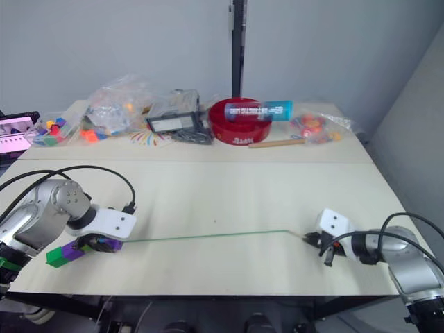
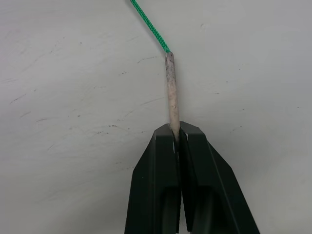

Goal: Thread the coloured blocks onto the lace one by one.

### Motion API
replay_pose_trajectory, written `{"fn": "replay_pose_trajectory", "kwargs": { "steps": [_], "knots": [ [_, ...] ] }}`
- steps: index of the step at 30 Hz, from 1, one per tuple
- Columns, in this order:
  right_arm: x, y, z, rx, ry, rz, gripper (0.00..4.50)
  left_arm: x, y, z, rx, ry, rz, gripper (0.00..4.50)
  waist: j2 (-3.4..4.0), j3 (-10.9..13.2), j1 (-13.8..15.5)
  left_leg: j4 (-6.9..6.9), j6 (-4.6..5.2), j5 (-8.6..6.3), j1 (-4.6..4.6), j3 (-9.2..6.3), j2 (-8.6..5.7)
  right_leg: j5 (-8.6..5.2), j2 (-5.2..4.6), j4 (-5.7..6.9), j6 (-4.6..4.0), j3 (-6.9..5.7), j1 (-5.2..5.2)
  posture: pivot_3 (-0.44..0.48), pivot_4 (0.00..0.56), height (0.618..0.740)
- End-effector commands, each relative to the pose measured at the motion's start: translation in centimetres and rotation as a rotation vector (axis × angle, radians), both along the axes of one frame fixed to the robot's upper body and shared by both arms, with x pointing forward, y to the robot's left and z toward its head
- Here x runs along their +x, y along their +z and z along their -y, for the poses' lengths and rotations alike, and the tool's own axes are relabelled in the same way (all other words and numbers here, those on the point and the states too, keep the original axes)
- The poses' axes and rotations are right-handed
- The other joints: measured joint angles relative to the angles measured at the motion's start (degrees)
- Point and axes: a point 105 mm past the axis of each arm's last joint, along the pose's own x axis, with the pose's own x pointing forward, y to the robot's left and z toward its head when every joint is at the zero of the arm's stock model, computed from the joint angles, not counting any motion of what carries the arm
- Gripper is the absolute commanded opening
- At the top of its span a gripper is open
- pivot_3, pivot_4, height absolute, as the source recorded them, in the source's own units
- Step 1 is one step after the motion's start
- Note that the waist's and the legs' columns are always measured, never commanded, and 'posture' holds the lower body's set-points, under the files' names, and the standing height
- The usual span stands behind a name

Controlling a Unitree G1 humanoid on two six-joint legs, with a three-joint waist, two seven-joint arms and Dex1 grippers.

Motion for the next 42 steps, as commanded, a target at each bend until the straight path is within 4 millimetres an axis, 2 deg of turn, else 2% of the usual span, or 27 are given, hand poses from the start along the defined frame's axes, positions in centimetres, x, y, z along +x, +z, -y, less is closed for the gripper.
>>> {"fn": "replay_pose_trajectory", "kwargs": {
  "steps": [1,7,12,18,21,29,39,41,42],
  "knots": [
    [-0.5,-1.4,2.1,-0.070,-0.073,-0.063,0.00,0.1,-0.1,0.2,-0.006,-0.003,0.008,1.39,0.00,0.0,0.1,0.00,0.00,0.00,0.00,0.00,0.00,0.00,0.00,0.00,0.00,0.00,0.00,0.000,0.150,0.731],
    [-0.6,-1.3,2.8,-0.087,-0.092,-0.070,0.00,-0.8,0.1,1.7,-0.046,-0.013,0.004,1.39,-0.02,0.0,0.4,0.00,0.00,0.00,0.00,0.00,-0.01,0.01,-0.02,-0.04,0.00,0.00,0.01,0.000,0.150,0.731],
    [-0.6,-1.1,1.9,-0.063,-0.071,-0.067,0.00,-1.9,0.0,0.3,-0.008,0.035,-0.015,1.39,-0.06,0.0,0.3,0.00,0.01,-0.01,-0.01,0.01,0.00,0.04,-0.02,-0.08,-0.04,0.00,0.00,0.000,0.150,0.731],
    [-0.6,-1.0,0.7,-0.051,-0.035,-0.067,0.00,-2.1,0.2,-2.3,0.053,0.119,0.002,1.39,-0.06,0.0,0.2,0.00,0.02,-0.02,0.00,0.01,0.03,0.01,0.00,-0.06,0.01,-0.01,-0.02,0.000,0.150,0.731],
    [-0.3,-0.8,0.0,-0.044,-0.021,-0.055,0.00,-1.8,0.2,-3.2,0.076,0.137,0.022,1.39,-0.07,0.0,0.0,0.00,0.03,-0.02,0.00,0.01,0.05,0.00,0.03,-0.05,0.01,-0.01,-0.04,0.000,0.150,0.731],
    [0.0,-0.9,-1.2,-0.044,-0.002,-0.037,0.00,-0.8,-0.3,-3.5,0.072,0.121,0.062,1.39,-0.06,0.0,-0.7,0.00,0.03,-0.02,0.00,0.01,0.07,-0.07,0.06,0.11,0.07,0.00,0.00,0.000,0.150,0.731],
    [-1.1,-2.0,-2.7,-0.021,0.069,-0.101,0.00,-0.3,-0.8,-2.7,0.022,0.057,0.076,1.39,0.15,-0.1,-0.9,0.00,0.03,-0.01,0.01,0.01,0.07,-0.23,0.09,0.24,0.23,0.02,0.06,0.000,0.150,0.731],
    [-0.8,-2.3,-3.0,-0.015,0.074,-0.103,0.00,-0.1,-0.7,-2.2,-0.014,0.054,0.085,2.43,0.15,-0.1,-0.9,0.00,0.03,-0.01,0.02,0.01,0.08,-0.23,0.09,0.24,0.23,0.02,0.08,0.000,0.150,0.731],
    [-0.6,-2.3,-3.1,-0.012,0.075,-0.101,0.00,0.0,-0.7,-2.0,-0.029,0.058,0.088,2.72,0.10,-0.2,-0.9,0.00,0.03,-0.01,0.02,0.01,0.08,-0.23,0.09,0.24,0.23,0.02,0.08,0.000,0.150,0.731]
  ]
}}
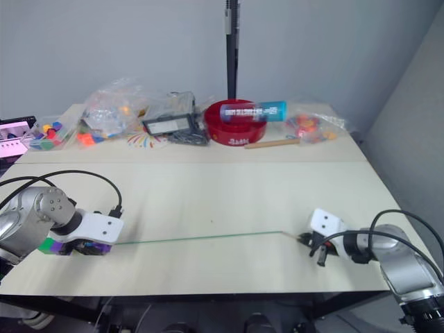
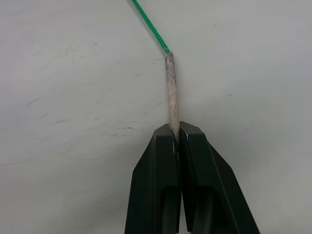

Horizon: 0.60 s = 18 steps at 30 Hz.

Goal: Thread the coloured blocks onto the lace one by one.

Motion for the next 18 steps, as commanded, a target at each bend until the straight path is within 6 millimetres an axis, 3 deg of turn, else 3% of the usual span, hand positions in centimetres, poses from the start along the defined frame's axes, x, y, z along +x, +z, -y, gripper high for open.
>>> {"fn": "replay_pose_trajectory", "kwargs": {
  "steps": [1,2,3,5,6,14,18],
  "knots": [
    [-0.6,-2.3,-1.0,0.006,0.032,-0.084,0.00,0.5,-0.1,0.6,-0.047,0.009,0.033,2.91,-0.07,-0.1,-0.1,0.00,0.00,0.00,0.00,0.00,0.01,0.00,0.02,0.00,0.00,0.00,0.01,0.000,0.150,0.731],
    [-0.3,-2.4,-1.1,0.003,0.034,-0.080,0.00,0.3,0.0,0.8,-0.061,0.007,0.023,3.37,-0.07,-0.1,-0.2,0.00,0.00,0.00,0.01,0.00,0.01,0.00,0.02,0.00,0.00,0.00,0.02,0.000,0.150,0.731],
    [0.0,-2.6,-1.2,0.002,0.036,-0.078,0.71,0.3,0.1,1.0,-0.073,0.006,0.018,3.74,-0.11,-0.1,-0.4,0.00,0.00,0.00,0.01,0.01,0.01,0.00,0.02,0.00,0.00,0.01,0.02,0.000,0.150,0.731],
    [0.5,-2.7,-1.4,0.008,0.041,-0.072,1.35,0.1,0.4,1.3,-0.092,0.005,0.013,4.39,-0.21,-0.1,-0.6,0.00,0.00,0.00,0.02,0.01,0.06,0.00,0.06,0.00,-0.01,0.02,0.01,0.000,0.150,0.731],
    [0.7,-2.6,-1.5,0.015,0.042,-0.068,1.65,0.1,0.5,1.4,-0.101,0.006,0.013,4.50,-0.24,-0.1,-0.7,0.00,0.00,0.00,0.02,0.02,0.08,0.01,0.08,0.00,-0.02,0.02,0.01,0.000,0.150,0.731],
    [0.9,1.6,-1.9,0.114,0.081,-0.006,4.37,-0.7,4.1,2.2,-0.197,0.030,0.050,4.50,-0.47,0.1,-0.9,0.00,0.01,-0.01,-0.09,-0.09,0.12,0.25,0.11,-0.01,-0.45,-0.05,-0.36,0.000,0.150,0.731],
    [-0.7,4.4,-3.1,0.243,0.115,-0.011,4.44,-1.9,7.5,1.6,-0.286,0.101,0.083,4.50,-0.35,0.3,-0.8,0.00,0.05,-0.03,-0.25,-0.07,0.06,0.24,0.03,-0.02,-0.43,-0.04,-0.52,0.000,0.150,0.731]
  ]
}}
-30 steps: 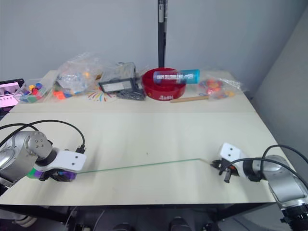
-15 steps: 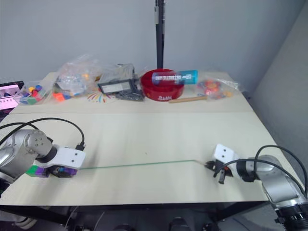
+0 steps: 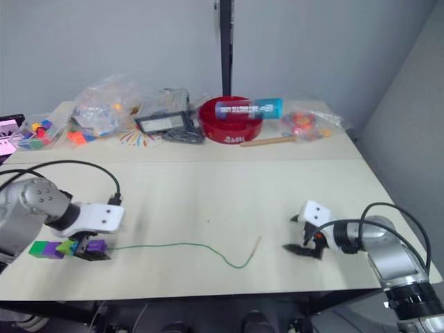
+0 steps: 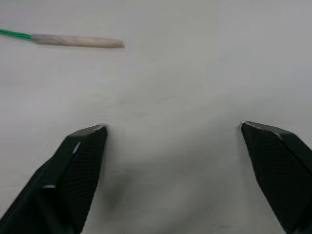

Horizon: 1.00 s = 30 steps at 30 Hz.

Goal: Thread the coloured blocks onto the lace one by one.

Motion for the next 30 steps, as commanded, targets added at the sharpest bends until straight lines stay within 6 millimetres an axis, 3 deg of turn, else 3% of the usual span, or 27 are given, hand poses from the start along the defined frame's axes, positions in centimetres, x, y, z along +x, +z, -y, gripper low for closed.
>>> {"fn": "replay_pose_trajectory", "kwargs": {
  "steps": [1,5,9,12,17,23,30],
  "knots": [
    [-1.7,4.2,-1.4,0.153,0.031,0.029,4.44,-1.2,4.6,-0.5,-0.148,0.105,0.064,4.50,0.03,0.0,0.0,0.01,0.00,0.00,-0.40,0.01,-0.01,0.01,-0.02,0.06,-0.01,0.01,-0.45,0.000,0.150,0.731],
    [-2.7,5.1,-1.7,0.228,-0.021,0.030,4.44,-2.1,6.0,-0.8,-0.367,0.220,0.109,4.50,0.07,0.1,0.3,0.09,-0.01,0.01,-0.71,-0.08,-0.01,0.03,-0.02,0.14,-0.02,-0.10,-0.75,0.000,0.150,0.731],
    [-2.8,5.1,-1.4,0.301,-0.146,0.081,4.44,-3.2,6.4,-3.0,-0.701,0.362,0.283,4.50,0.15,0.1,0.5,0.07,-0.01,0.01,-0.65,-0.05,0.00,0.03,-0.04,0.11,-0.02,-0.11,-0.70,0.000,0.150,0.731],
    [-2.7,4.5,-1.1,0.362,-0.236,0.097,4.44,-4.1,6.2,-5.0,-0.844,0.426,0.446,4.50,0.05,0.1,0.8,0.11,-0.06,0.03,-0.68,-0.09,0.00,0.08,-0.04,0.10,-0.09,-0.15,-0.69,0.000,0.150,0.731],
    [-2.9,3.0,0.0,0.431,-0.342,0.067,4.44,-6.2,2.6,-8.3,-0.865,0.600,0.483,4.50,0.03,0.1,0.8,0.11,-0.10,0.05,-0.61,-0.04,-0.05,0.14,-0.14,0.03,-0.06,-0.12,-0.61,0.000,0.150,0.731],
    [-3.1,1.9,3.1,0.430,-0.420,0.043,4.44,-8.1,1.1,-11.0,-0.875,0.735,0.512,4.50,-0.06,0.0,1.0,0.11,-0.13,0.07,-0.60,-0.03,-0.05,0.14,-0.14,0.01,-0.06,-0.13,-0.58,0.000,0.150,0.731],
    [-3.4,1.5,5.2,0.417,-0.434,0.025,4.44,-9.0,-1.0,-12.1,-0.855,0.800,0.488,4.50,-0.06,0.0,0.7,0.11,-0.13,0.07,-0.58,0.01,-0.02,0.14,-0.10,0.01,-0.07,-0.11,-0.58,0.000,0.150,0.731]
  ]
}}
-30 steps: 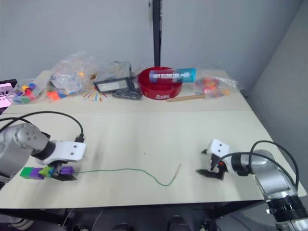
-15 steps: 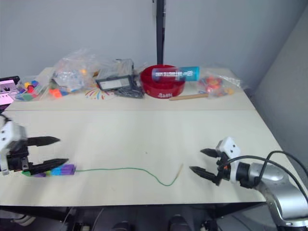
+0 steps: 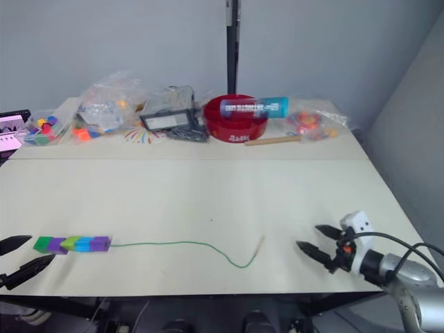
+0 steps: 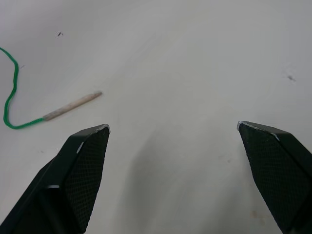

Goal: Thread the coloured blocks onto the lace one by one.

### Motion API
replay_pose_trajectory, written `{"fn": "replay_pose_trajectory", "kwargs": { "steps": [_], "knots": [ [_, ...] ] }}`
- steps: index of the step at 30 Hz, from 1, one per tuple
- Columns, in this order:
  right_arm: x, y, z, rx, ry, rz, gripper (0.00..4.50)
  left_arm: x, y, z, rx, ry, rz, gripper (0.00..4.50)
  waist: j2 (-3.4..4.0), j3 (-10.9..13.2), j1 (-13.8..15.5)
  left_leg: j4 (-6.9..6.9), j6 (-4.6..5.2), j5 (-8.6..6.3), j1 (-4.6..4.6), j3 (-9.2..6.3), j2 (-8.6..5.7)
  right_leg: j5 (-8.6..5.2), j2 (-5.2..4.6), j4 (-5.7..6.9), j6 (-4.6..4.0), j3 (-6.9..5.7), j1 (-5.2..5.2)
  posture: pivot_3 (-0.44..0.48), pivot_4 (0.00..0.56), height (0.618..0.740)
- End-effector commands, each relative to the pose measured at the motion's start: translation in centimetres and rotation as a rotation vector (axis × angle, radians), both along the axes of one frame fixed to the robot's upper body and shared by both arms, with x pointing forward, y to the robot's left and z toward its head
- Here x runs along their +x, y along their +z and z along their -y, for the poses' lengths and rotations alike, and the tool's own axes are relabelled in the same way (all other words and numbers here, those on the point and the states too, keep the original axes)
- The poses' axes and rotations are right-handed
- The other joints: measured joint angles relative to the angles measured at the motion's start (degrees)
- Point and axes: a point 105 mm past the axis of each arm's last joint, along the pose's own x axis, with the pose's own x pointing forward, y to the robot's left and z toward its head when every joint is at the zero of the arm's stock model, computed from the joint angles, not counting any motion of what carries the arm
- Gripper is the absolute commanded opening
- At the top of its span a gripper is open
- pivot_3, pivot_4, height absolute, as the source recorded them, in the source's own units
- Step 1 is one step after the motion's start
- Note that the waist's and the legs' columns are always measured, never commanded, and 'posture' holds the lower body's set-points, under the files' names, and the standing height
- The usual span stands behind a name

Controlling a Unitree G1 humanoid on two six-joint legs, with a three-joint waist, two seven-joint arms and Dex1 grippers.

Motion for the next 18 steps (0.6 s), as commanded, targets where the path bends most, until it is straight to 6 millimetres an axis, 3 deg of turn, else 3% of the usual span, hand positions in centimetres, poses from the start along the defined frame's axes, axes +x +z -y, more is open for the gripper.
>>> {"fn": "replay_pose_trajectory", "kwargs": {
  "steps": [1,18],
  "knots": [
    [0.0,0.6,0.9,-0.014,0.003,0.043,4.44,-0.1,0.1,0.1,0.006,-0.009,0.012,4.50,0.00,0.0,0.0,0.00,0.00,0.00,0.00,0.00,0.00,0.00,0.00,0.00,0.00,0.00,0.00,0.000,0.150,0.731],
    [-0.2,-0.4,1.4,-0.019,-0.036,0.057,4.44,0.5,-0.5,0.7,-0.006,-0.060,-0.042,4.50,0.02,0.0,-0.1,0.00,0.00,0.00,0.01,0.01,0.00,0.00,0.01,0.00,0.00,0.02,0.00,0.000,0.150,0.731]
  ]
}}
